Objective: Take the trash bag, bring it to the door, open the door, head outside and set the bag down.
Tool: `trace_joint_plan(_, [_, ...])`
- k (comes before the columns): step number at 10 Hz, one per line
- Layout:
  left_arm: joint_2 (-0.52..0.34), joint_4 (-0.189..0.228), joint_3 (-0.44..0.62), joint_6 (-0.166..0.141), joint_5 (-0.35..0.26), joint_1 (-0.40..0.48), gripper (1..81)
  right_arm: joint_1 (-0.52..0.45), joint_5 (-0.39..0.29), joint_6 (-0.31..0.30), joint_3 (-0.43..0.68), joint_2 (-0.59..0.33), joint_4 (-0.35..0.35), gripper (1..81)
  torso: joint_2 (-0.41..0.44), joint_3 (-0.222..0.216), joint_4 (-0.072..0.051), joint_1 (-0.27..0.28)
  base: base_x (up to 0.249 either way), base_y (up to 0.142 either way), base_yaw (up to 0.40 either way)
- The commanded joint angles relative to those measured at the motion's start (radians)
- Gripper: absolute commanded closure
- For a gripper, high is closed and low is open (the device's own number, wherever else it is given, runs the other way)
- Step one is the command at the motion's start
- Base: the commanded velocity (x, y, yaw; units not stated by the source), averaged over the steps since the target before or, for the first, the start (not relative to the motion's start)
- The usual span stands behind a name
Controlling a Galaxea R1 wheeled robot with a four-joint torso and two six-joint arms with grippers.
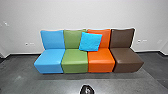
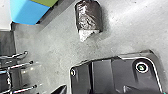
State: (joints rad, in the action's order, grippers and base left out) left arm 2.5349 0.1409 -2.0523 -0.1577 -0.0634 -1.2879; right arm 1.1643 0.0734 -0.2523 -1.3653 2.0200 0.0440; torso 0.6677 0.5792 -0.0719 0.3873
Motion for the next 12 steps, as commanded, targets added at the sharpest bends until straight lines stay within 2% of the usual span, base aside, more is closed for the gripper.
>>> trace_joint_plan(1, [-0.066, -0.079, 0.006, 0.000, -0.127, 0.107, 1.0, -0.057, -0.061, -0.001, 0.046, -0.073, 0.010, 1.0, 0.096, -0.002, 0.000, 0.062, 0.000, 0.000, 0.000])
trace_joint_plan(3, [-0.080, -0.115, 0.004, 0.000, -0.142, 0.175, 1.0, -0.057, -0.061, -0.001, 0.055, -0.080, 0.011, 1.0, 0.160, 0.007, 0.000, 0.102, 0.000, 0.000, 0.000])
trace_joint_plan(5, [-0.079, -0.119, 0.003, -0.005, -0.154, 0.235, 1.0, -0.059, -0.061, -0.001, 0.062, -0.082, 0.011, 1.0, 0.231, 0.008, 0.000, 0.147, 0.000, 0.000, 0.000])
trace_joint_plan(6, [-0.070, -0.122, -0.014, -0.005, -0.189, 0.270, 1.0, -0.065, -0.061, -0.001, 0.065, -0.085, 0.014, 1.0, 0.269, 0.008, 0.000, 0.171, 0.000, 0.000, 0.000])
trace_joint_plan(8, [-0.042, -0.155, -0.072, -0.003, -0.256, 0.339, 1.0, -0.074, -0.061, -0.001, 0.085, -0.105, 0.020, 1.0, 0.338, 0.008, 0.000, 0.214, 0.000, 0.000, 0.000])
trace_joint_plan(10, [-0.014, -0.156, -0.101, -0.005, -0.266, 0.380, 1.0, -0.077, -0.061, -0.001, 0.100, -0.114, 0.022, 1.0, 0.407, 0.008, 0.000, 0.258, 0.000, 0.000, 0.000])
trace_joint_plan(12, [0.013, -0.175, -0.121, -0.005, -0.266, 0.417, 1.0, -0.082, -0.061, -0.001, 0.109, -0.116, 0.022, 1.0, 0.476, 0.008, 0.000, 0.302, 0.000, 0.000, 0.000])
